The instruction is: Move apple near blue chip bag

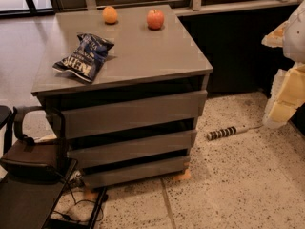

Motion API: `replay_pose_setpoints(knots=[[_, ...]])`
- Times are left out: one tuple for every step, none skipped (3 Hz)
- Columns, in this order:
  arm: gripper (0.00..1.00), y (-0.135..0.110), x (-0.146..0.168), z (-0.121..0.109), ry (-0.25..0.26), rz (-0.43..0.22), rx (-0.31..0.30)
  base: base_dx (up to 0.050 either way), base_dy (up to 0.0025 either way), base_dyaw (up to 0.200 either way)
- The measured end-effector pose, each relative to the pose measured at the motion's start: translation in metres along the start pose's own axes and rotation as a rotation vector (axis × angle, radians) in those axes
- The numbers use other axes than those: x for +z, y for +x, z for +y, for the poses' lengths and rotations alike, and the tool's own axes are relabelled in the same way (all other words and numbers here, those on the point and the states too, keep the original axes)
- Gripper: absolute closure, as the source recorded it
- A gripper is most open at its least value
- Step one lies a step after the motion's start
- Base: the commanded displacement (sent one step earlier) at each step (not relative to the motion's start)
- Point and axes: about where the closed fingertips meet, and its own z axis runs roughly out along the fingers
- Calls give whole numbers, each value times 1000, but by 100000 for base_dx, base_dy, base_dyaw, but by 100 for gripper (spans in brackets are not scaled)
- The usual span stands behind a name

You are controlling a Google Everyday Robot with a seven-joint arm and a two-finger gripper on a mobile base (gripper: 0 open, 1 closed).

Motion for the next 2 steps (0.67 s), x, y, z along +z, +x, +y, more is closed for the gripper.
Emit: replay_pose_setpoints(knots=[[0,0,0,0,0,0,0,4852,-2,42],[0,0,0,0,0,0,0,4800,0,0]])
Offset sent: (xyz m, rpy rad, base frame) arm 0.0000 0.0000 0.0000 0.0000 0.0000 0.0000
